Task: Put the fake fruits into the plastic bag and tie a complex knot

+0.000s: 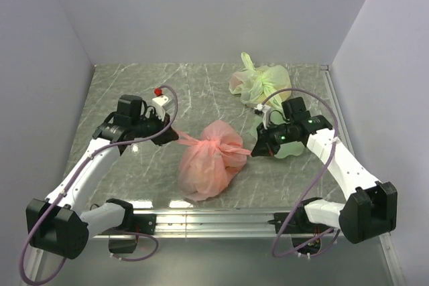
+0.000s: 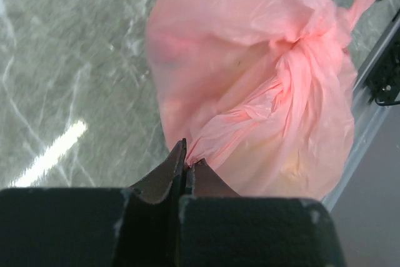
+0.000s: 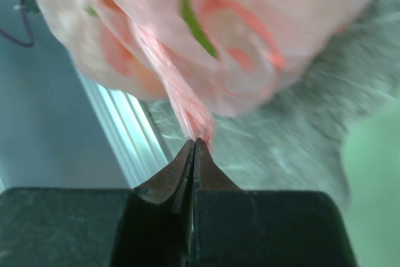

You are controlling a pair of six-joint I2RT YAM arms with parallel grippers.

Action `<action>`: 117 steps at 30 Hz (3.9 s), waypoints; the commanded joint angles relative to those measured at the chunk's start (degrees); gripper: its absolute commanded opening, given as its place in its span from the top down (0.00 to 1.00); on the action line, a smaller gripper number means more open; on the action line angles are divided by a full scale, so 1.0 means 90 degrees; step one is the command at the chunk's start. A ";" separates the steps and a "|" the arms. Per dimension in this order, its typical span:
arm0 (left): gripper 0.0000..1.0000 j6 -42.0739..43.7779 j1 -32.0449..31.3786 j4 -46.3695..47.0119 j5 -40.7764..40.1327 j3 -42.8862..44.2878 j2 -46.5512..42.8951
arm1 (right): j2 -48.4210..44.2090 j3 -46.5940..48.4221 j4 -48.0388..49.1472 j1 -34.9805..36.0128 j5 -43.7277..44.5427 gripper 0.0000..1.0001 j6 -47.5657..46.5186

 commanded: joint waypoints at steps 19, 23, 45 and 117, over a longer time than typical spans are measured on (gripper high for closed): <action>0.64 0.0759 0.0627 -0.0473 0.0289 0.0122 -0.0069 | 0.0711 0.1458 -0.1416 0.0233 0.0962 0.50 -0.0878; 0.45 0.0856 0.0617 -0.0571 0.0594 0.0298 -0.0118 | 0.0613 0.1722 -0.1572 0.0291 0.0833 0.07 -0.0614; 0.28 0.0915 0.0480 -0.0424 0.0379 0.0064 -0.0167 | 0.1141 0.0756 -0.0020 0.1024 0.1605 0.47 0.1163; 1.00 0.1695 0.0656 -0.0716 -0.3136 -0.0873 -0.0742 | -0.0588 -0.0699 0.0264 0.1571 0.5608 1.00 -0.0946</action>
